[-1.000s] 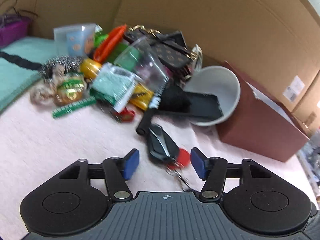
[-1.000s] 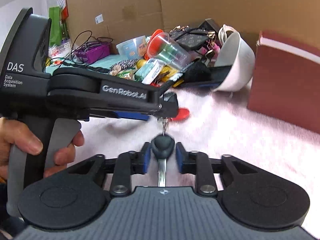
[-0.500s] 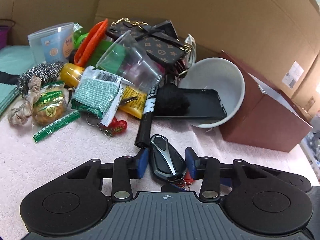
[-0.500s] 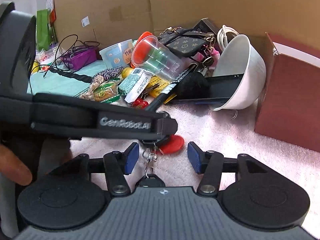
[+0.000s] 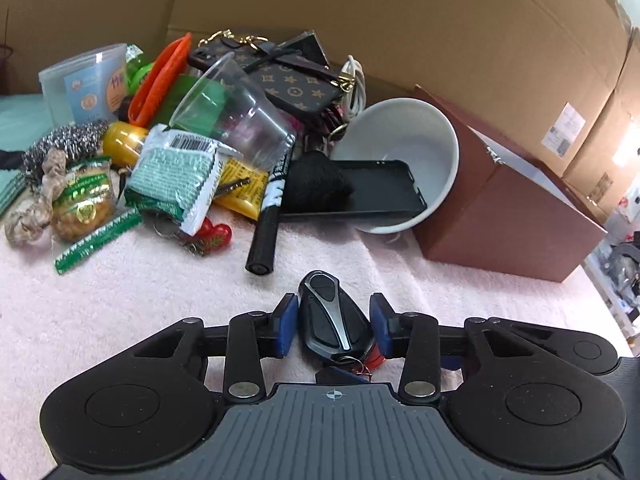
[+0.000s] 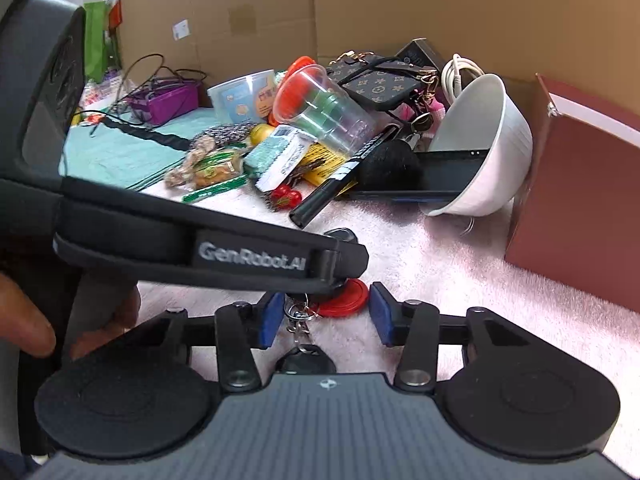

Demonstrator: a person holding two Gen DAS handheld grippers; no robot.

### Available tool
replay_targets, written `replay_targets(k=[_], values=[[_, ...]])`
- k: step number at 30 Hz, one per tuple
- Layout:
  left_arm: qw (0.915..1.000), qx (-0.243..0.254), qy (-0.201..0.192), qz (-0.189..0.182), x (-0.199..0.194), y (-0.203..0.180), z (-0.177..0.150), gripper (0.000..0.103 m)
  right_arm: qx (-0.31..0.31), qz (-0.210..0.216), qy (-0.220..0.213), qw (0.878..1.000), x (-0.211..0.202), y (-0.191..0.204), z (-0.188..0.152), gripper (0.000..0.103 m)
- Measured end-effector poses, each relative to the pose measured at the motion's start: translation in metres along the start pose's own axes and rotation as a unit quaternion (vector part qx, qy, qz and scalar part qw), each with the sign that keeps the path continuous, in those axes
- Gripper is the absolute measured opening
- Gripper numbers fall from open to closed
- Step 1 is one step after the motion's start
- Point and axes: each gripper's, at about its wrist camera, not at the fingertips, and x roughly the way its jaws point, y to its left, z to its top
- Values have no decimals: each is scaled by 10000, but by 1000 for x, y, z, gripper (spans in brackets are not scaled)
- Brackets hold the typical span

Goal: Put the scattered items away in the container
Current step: 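Lift the key with the left gripper and carry it over the box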

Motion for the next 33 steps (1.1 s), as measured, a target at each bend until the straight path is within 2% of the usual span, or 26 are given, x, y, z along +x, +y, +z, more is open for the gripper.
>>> replay_targets(k=[1, 2, 4, 6, 11, 18, 24, 33], values=[[10000, 2, -11, -9, 0, -1, -1, 40, -18, 12, -1, 10000, -2, 1, -2, 45], [10000, 8, -22, 5, 0, -1, -2, 48, -32, 16, -1, 10000, -4, 2, -3, 43], [10000, 80, -22, 15, 0, -4, -2, 50, 21, -7, -7, 10000, -5, 3, -3, 43], [9999, 164, 14, 36, -1, -5, -2, 39, 51, -43, 1, 10000, -2, 4, -2, 43], [9999, 122, 23, -12, -8, -5, -6, 38, 223, 99, -1, 9997, -6, 0, -2, 42], [9998, -85, -173, -58, -24, -15, -8, 38, 316, 187, -82, 9993, -22, -1, -3, 42], [9984, 46, -533, -162, -46, -43, 15, 38, 283, 204, -470, 9983, -52, -8, 12, 41], [9941, 360, -941, -403, -58, -104, 72, 38, 208, -77, -1096, 9937, -99, -38, 52, 41]])
